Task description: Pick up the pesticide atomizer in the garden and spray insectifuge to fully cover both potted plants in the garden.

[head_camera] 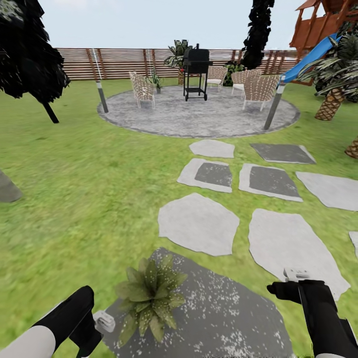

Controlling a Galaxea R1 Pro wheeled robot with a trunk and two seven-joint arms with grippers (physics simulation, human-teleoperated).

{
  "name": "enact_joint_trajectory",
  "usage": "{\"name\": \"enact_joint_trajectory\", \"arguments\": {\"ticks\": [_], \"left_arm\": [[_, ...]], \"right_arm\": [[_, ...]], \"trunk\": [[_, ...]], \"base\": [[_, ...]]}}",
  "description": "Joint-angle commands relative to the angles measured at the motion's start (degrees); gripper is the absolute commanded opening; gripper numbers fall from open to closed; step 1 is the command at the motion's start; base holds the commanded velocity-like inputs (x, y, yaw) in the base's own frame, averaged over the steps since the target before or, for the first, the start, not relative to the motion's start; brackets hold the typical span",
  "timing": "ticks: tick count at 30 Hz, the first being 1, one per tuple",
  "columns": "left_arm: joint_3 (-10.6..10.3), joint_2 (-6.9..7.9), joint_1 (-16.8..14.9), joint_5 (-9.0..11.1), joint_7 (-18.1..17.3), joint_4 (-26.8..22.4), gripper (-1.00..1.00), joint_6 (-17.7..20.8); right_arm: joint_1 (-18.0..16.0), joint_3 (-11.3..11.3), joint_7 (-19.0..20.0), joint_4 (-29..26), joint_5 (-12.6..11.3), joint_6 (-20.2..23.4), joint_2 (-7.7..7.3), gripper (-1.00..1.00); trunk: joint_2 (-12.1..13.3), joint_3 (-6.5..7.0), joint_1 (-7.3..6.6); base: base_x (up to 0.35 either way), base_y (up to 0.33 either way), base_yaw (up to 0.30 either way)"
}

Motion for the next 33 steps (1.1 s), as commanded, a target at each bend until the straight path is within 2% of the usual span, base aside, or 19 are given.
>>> {"name": "enact_joint_trajectory", "arguments": {"ticks": [1,8,12,25,33], "left_arm": [[-0.2,0.06,0.0,-0.5,-0.6,-0.1,-1.00,0.1],[-0.3,0.06,0.0,-0.5,-0.6,-0.1,-1.00,0.1],[-0.3,-0.02,0.0,-0.5,-0.6,-0.1,-1.00,0.1],[-0.5,-0.07,0.1,-0.5,-0.6,-0.1,-1.00,0.1],[-0.6,-0.12,0.0,-0.5,-0.6,-0.1,-1.00,0.1]], "right_arm": [[-0.1,-0.1,0.6,-0.1,0.6,0.1,0.02,1.00],[-0.1,-0.1,0.6,-0.1,0.6,0.1,0.03,1.00],[-0.1,-0.1,0.6,-0.1,0.6,0.1,0.02,1.00],[-0.1,0.0,0.6,-0.1,0.6,0.1,0.05,1.00],[-0.1,0.0,0.6,-0.1,0.6,0.1,0.04,1.00]], "trunk": [[0.0,-0.05,-0.01],[0.0,-0.05,-0.01],[0.0,-0.05,-0.01],[0.0,-0.05,-0.01],[0.0,-0.05,-0.01]], "base": [[0.000,0.009,-0.255],[0.000,0.001,-0.252],[0.000,0.058,-0.046],[-0.070,0.277,-0.004],[-0.248,0.224,-0.199]]}}
